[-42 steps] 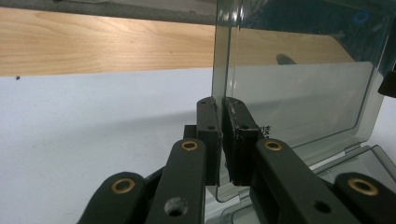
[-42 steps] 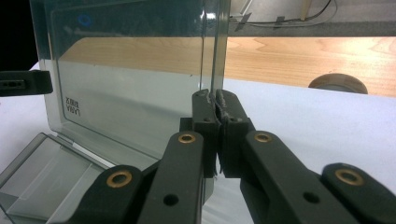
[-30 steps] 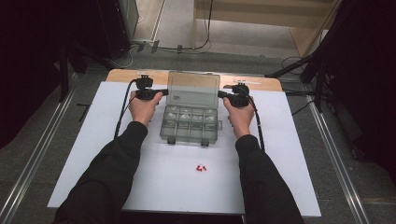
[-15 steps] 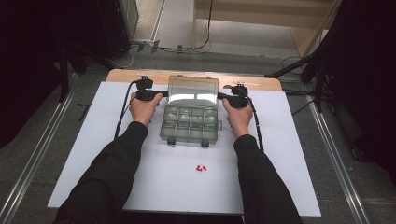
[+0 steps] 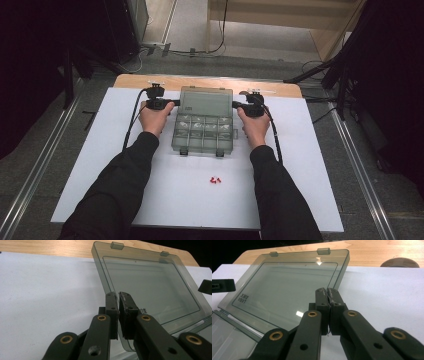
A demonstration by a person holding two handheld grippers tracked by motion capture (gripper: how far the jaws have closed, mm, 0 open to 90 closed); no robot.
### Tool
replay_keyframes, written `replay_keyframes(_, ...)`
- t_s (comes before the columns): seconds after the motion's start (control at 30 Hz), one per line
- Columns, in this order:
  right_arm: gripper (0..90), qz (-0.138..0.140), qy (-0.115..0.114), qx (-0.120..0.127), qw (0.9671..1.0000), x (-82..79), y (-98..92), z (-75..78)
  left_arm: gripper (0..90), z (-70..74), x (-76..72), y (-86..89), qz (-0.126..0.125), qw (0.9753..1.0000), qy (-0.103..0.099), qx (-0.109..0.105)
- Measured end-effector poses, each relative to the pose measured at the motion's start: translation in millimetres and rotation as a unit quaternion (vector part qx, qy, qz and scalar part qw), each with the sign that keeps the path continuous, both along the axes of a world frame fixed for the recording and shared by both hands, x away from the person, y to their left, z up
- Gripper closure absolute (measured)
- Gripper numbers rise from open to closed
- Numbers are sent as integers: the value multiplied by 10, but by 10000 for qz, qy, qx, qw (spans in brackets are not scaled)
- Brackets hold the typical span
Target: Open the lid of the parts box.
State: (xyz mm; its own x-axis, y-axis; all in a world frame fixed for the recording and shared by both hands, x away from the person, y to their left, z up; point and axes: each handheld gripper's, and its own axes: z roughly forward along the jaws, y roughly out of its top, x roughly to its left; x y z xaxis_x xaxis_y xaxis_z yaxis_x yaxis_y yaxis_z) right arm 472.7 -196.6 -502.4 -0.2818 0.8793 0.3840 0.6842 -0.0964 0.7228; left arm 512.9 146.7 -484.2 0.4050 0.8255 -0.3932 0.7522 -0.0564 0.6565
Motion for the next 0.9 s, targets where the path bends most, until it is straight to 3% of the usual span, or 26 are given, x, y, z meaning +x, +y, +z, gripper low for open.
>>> replay_keyframes(0.23,876,58,14,-87,9999,-1,10,-13,853,-7,-5,-1,-29,10000,-28,39)
replay_keyframes(0.4,688,135,-238,-317,9991,-41,33,35,847,14,-40,0,-99,9998,-115,89)
replay_keyframes(0.53,564,123,-403,-321,9986,-97,9,96,771,36,-90,1,-163,9997,-170,100)
replay_keyframes(0.9,253,144,-872,-613,9942,-391,-45,255,469,148,-306,13,-444,9984,-340,54)
